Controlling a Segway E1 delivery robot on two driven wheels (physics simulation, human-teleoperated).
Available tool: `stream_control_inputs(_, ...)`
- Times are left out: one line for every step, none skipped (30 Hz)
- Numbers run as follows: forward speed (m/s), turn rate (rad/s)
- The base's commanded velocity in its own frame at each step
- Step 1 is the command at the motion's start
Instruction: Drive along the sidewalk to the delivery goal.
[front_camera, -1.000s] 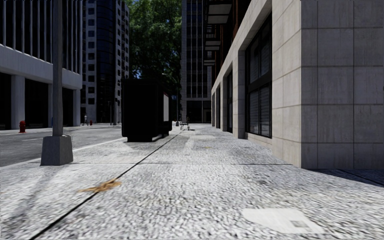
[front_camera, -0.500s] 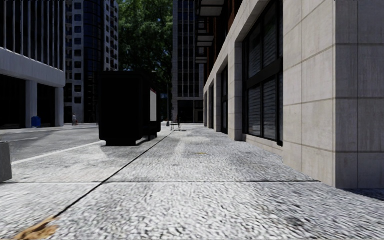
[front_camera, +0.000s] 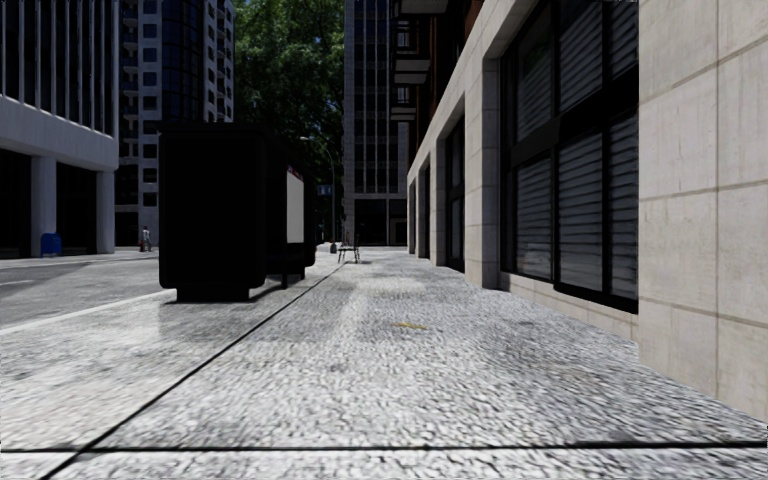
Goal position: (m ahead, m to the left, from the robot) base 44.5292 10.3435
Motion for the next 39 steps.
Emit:
stream_control_inputs(1.99,0.00)
stream_control_inputs(1.99,0.00)
stream_control_inputs(1.99,0.00)
stream_control_inputs(1.99,0.00)
stream_control_inputs(1.99,0.00)
stream_control_inputs(1.99,0.00)
stream_control_inputs(1.99,0.00)
stream_control_inputs(1.99,0.00)
stream_control_inputs(1.99,0.00)
stream_control_inputs(1.99,0.00)
stream_control_inputs(1.99,0.00)
stream_control_inputs(1.99,0.00)
stream_control_inputs(1.99,0.00)
stream_control_inputs(1.99,0.00)
stream_control_inputs(1.99,0.00)
stream_control_inputs(1.99,0.00)
stream_control_inputs(1.99,0.00)
stream_control_inputs(1.99,0.00)
stream_control_inputs(1.99,0.00)
stream_control_inputs(1.99,0.00)
stream_control_inputs(1.99,0.00)
stream_control_inputs(1.99,0.00)
stream_control_inputs(1.99,0.00)
stream_control_inputs(1.99,0.00)
stream_control_inputs(1.99,0.00)
stream_control_inputs(1.99,0.00)
stream_control_inputs(1.99,0.00)
stream_control_inputs(1.99,0.00)
stream_control_inputs(1.99,0.00)
stream_control_inputs(1.99,0.00)
stream_control_inputs(1.99,0.00)
stream_control_inputs(1.99,0.00)
stream_control_inputs(1.99,0.00)
stream_control_inputs(1.99,0.00)
stream_control_inputs(1.99,0.00)
stream_control_inputs(1.99,0.00)
stream_control_inputs(1.99,0.00)
stream_control_inputs(1.99,0.00)
stream_control_inputs(1.99,0.00)
